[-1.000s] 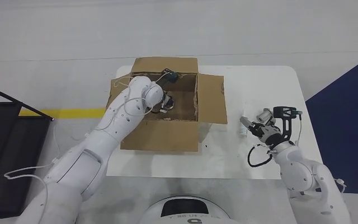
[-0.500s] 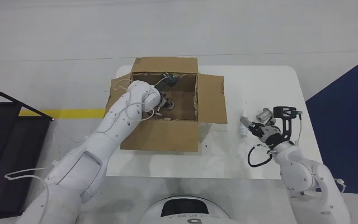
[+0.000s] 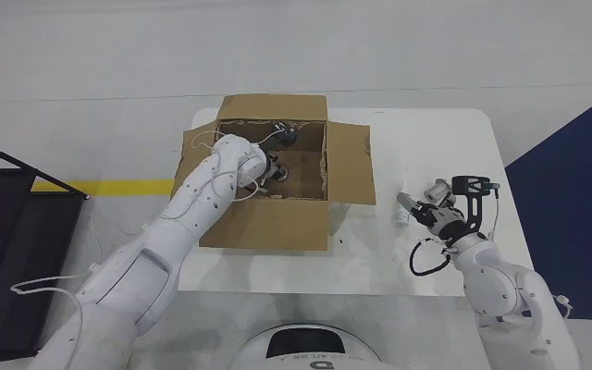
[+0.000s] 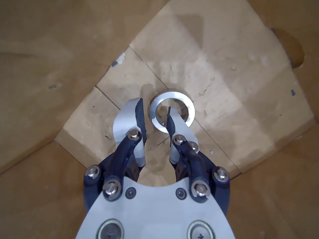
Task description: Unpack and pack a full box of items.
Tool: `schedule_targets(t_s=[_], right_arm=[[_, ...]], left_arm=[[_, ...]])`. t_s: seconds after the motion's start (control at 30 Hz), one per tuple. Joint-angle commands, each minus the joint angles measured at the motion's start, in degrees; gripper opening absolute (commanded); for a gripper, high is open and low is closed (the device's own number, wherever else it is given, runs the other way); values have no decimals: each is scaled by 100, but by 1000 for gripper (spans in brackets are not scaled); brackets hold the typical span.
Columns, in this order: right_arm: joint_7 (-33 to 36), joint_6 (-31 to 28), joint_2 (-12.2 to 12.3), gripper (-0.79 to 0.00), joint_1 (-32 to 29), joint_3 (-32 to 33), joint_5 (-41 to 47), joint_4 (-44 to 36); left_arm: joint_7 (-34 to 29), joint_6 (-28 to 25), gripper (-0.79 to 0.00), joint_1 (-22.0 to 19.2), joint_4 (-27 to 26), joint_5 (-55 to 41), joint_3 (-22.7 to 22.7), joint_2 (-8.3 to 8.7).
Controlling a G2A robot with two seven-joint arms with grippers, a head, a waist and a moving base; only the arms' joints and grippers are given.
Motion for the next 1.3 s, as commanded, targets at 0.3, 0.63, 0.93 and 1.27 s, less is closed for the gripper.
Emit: schedule_targets(t_s=[0.3, 0.63, 0.93, 1.27], right_arm=[[-1, -1, 0, 0, 0, 0, 0, 0], [-1, -1, 0, 0, 0, 0, 0, 0], [-1, -1, 0, 0, 0, 0, 0, 0], [-1, -1, 0, 0, 0, 0, 0, 0]], left_arm=[[68, -47, -533, -72, 409, 220, 185, -134], [150, -258, -785, -154, 700, 194, 277, -265], [441, -434, -785, -157, 612, 345, 234, -262], [1212, -1083, -785, 629, -769, 53, -910, 282]])
